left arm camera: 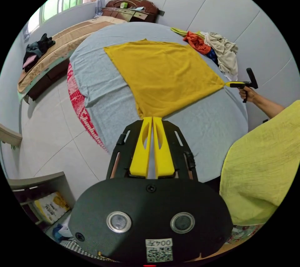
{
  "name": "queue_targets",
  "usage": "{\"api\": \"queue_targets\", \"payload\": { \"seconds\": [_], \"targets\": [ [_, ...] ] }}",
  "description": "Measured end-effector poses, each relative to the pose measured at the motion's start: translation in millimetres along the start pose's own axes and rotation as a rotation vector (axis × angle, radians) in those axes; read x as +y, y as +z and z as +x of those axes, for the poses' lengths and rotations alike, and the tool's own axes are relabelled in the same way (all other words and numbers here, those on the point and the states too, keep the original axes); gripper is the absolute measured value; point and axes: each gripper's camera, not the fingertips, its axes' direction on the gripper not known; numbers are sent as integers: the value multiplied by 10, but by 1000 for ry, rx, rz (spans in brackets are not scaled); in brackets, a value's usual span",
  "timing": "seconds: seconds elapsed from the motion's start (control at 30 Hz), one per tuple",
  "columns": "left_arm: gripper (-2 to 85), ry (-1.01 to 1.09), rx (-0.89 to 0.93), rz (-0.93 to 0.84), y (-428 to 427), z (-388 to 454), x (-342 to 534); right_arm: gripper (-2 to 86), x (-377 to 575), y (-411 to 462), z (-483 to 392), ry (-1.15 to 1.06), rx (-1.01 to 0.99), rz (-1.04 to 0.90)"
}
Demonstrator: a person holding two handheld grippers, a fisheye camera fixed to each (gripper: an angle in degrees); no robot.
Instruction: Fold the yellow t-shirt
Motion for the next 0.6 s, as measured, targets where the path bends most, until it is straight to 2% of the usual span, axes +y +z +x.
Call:
{"api": "queue_targets", "payload": {
  "seconds": [0.23,0.3,0.4,0.6],
  "targets": [
    [4,118,32,-65,366,702,-330,16,139,26,308,-90,0,-78],
    [6,152,48,-80,465,948,-399,10,255,-37,548,-14,-73,-64],
    [12,204,57,-88,573,1303,-495,25,519,-146,841,127,-24,-30],
    [59,339,74,-47,864,2240,-843,105,998,-98,1325,496,-456,111]
  ]
}}
